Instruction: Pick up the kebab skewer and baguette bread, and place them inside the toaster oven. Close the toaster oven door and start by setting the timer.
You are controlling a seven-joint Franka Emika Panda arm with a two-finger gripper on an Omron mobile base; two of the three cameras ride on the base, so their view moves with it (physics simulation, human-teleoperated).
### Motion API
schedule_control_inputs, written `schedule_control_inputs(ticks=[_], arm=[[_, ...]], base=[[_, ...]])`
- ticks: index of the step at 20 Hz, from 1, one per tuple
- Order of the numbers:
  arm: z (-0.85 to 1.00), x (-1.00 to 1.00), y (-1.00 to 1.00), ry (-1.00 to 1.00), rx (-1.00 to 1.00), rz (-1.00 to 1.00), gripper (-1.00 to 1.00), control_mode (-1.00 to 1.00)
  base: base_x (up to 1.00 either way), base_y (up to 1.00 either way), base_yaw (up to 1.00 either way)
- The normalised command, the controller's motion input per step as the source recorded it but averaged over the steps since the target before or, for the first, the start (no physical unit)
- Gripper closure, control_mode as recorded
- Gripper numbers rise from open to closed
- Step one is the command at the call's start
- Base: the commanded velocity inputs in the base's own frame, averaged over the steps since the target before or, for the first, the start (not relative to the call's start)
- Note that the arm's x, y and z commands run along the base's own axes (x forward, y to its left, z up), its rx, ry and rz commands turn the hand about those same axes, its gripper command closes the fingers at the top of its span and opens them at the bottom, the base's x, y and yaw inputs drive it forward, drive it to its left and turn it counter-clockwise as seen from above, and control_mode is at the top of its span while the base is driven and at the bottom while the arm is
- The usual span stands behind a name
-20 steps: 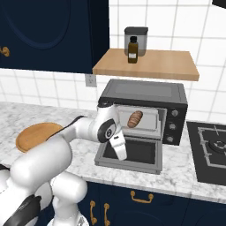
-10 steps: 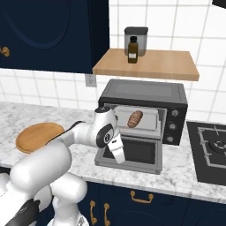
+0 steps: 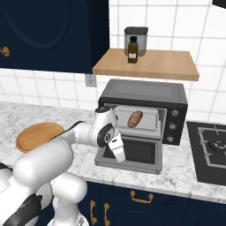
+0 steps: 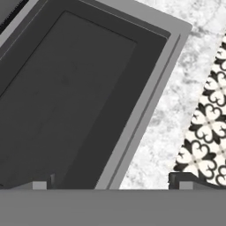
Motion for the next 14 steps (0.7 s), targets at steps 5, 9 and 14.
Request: schedule_control_inputs(ticks=[5, 9, 14], arm=[[0.0, 0.2, 0.01, 0.0, 0.0, 0.0, -1.0, -1.0], [0.0, 0.12, 0.03, 0.0, 0.0, 0.0, -1.0, -1.0], [0.0, 0.18, 0.13, 0.0, 0.0, 0.0, -1.0, -1.0]], base=[[0.0, 0.0, 0.0], [0.0, 0.0, 0.0], [0.0, 0.0, 0.0]])
